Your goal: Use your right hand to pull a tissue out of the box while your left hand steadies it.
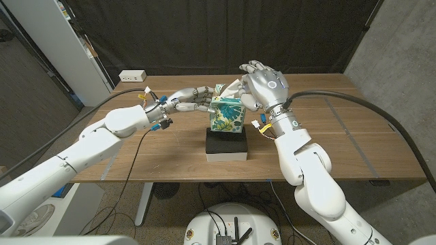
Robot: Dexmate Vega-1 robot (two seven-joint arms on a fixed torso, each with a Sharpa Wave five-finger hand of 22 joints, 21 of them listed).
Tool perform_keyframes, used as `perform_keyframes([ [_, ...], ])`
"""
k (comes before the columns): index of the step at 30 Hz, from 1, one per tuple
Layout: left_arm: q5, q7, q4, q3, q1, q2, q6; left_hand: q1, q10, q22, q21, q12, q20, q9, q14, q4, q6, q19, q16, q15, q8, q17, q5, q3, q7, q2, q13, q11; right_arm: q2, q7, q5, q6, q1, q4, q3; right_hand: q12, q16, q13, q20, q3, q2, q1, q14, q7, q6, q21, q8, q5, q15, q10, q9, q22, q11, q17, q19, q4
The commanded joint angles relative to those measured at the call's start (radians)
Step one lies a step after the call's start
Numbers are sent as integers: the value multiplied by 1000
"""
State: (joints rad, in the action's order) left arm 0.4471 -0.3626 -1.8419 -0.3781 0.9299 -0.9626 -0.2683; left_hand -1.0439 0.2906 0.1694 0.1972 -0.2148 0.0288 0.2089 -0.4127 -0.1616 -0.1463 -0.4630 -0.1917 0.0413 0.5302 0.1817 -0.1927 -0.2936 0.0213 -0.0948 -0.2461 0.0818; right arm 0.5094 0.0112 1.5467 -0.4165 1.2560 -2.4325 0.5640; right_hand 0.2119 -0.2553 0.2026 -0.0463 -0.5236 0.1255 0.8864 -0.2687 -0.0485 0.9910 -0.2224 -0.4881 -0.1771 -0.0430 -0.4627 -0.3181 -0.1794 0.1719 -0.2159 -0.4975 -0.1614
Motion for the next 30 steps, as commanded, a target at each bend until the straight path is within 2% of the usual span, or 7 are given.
perform_keyframes([
  [1,1,-14,22,-16,-26,13,8,2,5,6,3,3,37,4,-2,-2,3,-19,0,115,-3,0,-6,-10,3,-9,-4,-11,24,-210,-69,20,-25,50,-4,-7,-5,3,-77,12,6,12,-8,-4,-7,-5,-12,-6,-169,3,-11,-2,-11,-4,-10,3],
  [14,-4,-20,32,-31,-45,27,14,2,3,6,2,4,30,4,-2,-3,5,-18,1,108,-5,0,-6,-15,9,-12,-4,-21,47,-320,-97,19,-66,82,-3,-7,-4,4,-83,32,14,17,-1,-7,-15,-3,-25,-8,-175,0,-28,-3,-11,-9,-7,5],
  [16,-6,-17,31,-31,-45,29,14,3,1,6,2,4,28,4,-1,-2,7,-17,1,105,-6,0,-6,-17,12,-14,-4,-23,51,-334,-103,20,-71,86,-3,-7,-4,4,-83,35,14,18,-1,-6,-15,-3,-27,-8,-175,0,-31,-3,-11,-9,-7,5],
  [17,-6,-17,31,-31,-45,29,14,3,-2,6,2,6,28,4,-1,-2,8,-17,1,104,-7,0,-6,-17,12,-14,-4,-32,52,-342,-102,18,-73,89,-2,-7,-4,4,-84,36,15,19,0,-5,-15,-3,-28,-8,-175,-1,-32,-3,-11,-10,-7,5],
  [30,-9,0,10,-27,-34,20,29,9,-5,6,1,5,23,5,3,0,15,-14,2,95,-12,1,-5,-23,23,-19,-6,-41,85,-450,-150,45,-104,106,-11,-6,-3,5,-86,49,19,28,4,-3,-12,-1,-36,-10,-178,-5,-36,-3,-7,-11,-4,2],
])
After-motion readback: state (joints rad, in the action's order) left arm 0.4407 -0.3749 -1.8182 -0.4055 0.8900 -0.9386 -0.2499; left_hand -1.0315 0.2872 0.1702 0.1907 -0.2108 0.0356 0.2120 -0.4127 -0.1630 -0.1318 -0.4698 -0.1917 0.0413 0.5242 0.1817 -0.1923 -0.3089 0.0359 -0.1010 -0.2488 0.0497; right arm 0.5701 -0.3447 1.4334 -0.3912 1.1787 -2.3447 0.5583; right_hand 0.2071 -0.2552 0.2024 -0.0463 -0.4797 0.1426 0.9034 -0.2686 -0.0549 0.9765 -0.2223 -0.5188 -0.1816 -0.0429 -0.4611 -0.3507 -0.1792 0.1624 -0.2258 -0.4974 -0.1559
